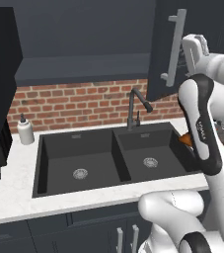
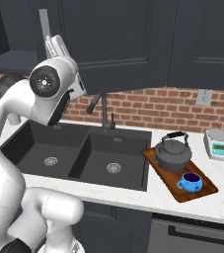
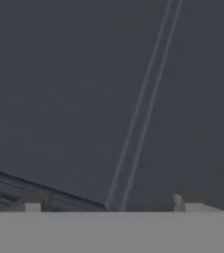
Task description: Pick the kettle from the counter and place it on the tray. Then pick the mug from the cabinet and place it on the tray. Then close the cabinet doors.
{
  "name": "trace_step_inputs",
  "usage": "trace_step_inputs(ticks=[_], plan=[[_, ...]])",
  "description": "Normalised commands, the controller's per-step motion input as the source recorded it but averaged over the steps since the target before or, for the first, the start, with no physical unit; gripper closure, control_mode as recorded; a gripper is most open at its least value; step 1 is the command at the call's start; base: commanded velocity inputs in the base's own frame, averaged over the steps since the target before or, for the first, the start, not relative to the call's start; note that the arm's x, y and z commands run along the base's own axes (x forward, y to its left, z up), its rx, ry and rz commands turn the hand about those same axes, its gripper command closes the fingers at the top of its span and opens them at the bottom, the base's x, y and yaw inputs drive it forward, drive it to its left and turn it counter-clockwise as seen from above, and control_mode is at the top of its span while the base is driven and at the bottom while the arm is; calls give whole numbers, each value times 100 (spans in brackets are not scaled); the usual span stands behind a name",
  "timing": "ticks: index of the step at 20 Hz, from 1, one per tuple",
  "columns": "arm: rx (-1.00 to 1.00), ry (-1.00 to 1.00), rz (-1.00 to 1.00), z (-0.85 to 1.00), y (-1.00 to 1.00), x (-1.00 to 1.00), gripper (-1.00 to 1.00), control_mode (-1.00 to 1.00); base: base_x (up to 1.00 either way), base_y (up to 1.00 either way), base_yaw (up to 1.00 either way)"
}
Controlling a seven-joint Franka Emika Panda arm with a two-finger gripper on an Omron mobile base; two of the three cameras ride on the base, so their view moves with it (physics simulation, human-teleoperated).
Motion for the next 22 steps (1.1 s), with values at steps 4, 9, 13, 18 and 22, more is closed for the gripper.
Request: trace_step_inputs(ticks=[4,9,13,18,22], plan=[[0,0,0,0,0,83,-100,-100,0,0,0],[-2,6,0,0,-1,65,-100,-100,0,0,0],[-5,3,0,0,0,52,-100,-100,0,0,0],[-7,1,0,0,-1,42,-100,-100,0,0,0],[-10,6,0,-4,-9,60,-100,-100,0,0,0]])
